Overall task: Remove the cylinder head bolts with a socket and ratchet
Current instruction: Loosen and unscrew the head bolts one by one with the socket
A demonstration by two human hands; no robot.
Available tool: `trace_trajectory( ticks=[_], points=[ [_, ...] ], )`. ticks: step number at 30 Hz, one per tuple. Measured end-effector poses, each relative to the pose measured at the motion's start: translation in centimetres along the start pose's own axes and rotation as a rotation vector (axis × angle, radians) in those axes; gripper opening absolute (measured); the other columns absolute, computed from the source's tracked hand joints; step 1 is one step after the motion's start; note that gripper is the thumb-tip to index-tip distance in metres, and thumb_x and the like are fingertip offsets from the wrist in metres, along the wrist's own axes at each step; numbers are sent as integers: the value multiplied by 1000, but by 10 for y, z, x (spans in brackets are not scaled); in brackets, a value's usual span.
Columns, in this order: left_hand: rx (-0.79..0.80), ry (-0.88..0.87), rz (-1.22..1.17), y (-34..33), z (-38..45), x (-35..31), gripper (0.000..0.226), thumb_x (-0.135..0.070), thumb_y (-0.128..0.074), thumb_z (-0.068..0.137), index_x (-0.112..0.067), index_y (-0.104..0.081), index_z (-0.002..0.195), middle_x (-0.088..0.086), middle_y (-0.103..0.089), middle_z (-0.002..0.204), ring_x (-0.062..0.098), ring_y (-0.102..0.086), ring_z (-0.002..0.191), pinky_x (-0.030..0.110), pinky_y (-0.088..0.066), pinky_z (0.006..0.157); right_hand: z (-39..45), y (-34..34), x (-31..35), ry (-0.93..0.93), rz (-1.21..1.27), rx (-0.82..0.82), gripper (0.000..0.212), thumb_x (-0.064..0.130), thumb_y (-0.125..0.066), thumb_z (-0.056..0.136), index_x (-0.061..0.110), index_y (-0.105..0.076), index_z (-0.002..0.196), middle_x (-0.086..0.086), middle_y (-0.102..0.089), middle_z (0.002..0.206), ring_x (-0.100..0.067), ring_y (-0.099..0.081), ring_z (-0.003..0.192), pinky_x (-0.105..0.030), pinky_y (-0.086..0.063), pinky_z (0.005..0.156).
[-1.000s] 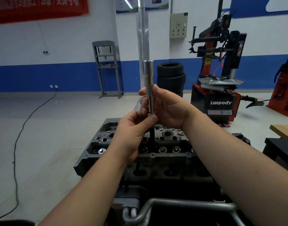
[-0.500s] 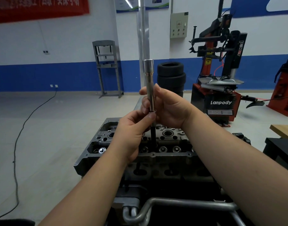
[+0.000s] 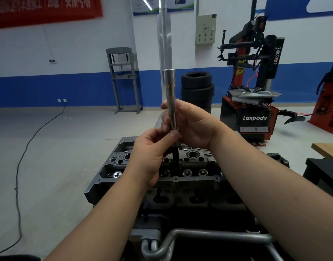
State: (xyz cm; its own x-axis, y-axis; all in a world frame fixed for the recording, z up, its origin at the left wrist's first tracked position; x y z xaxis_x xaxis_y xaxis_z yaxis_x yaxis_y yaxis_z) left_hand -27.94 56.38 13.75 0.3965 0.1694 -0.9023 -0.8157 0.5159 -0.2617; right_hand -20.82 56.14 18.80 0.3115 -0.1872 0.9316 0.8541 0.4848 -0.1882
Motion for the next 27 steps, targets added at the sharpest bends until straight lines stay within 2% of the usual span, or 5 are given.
trace_trajectory(
  ticks=[4, 10, 17, 23, 27],
  points=[
    [18, 8, -19, 0, 1, 1, 17, -34, -80, 71, -26, -81, 87, 5, -78, 94, 17, -75, 90, 25, -58, 76, 1, 3, -1, 9, -23, -27, 22, 34, -56, 94, 13, -53, 96, 0, -63, 79, -17, -61, 76, -36, -42, 77],
    [34, 46, -59, -3, -1, 1, 19, -28, -66, 82, -23, -83, 89, 7, -79, 94, 18, -76, 91, 22, -58, 74, 2, 8, -7, -49, -15, -57, 35, 44, -48, 98, 17, -71, 99, 1, -63, 85, -15, -61, 81, -30, -45, 73],
    [-36, 21, 12, 3, 2, 2, 12, -29, -82, 75, -23, -80, 85, 4, -78, 92, 17, -75, 90, 30, -56, 81, 3, 5, -2, 6, -12, -37, 32, 41, -64, 85, 14, -54, 100, 0, -63, 77, -19, -61, 77, -40, -42, 83],
    [34, 62, -70, -2, 0, 3, 17, -27, -69, 89, -19, -79, 100, 9, -78, 101, 19, -75, 97, 22, -58, 76, 3, 9, -8, -45, -1, -60, 36, 47, -48, 98, 18, -69, 94, 1, -64, 84, -15, -60, 79, -31, -48, 75],
    [12, 17, 6, -2, -1, 1, 18, -30, -69, 80, -24, -82, 91, 5, -79, 97, 17, -75, 96, 25, -57, 83, 4, 6, -6, -33, -9, -33, 37, 52, -62, 89, 18, -68, 100, 1, -62, 80, -16, -61, 80, -36, -43, 80]
  ],
)
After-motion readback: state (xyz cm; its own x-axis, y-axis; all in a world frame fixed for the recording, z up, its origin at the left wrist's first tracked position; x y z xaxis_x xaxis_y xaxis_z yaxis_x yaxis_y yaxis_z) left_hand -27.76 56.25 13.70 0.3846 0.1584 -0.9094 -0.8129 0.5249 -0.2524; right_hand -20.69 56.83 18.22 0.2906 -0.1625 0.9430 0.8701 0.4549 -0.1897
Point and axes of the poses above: each hand's wrist, its own z-axis towards the middle knuckle, its own y-axis out of the back of the hand, x = y × z, the point moved 10 cm from there along z, towards the middle knuckle
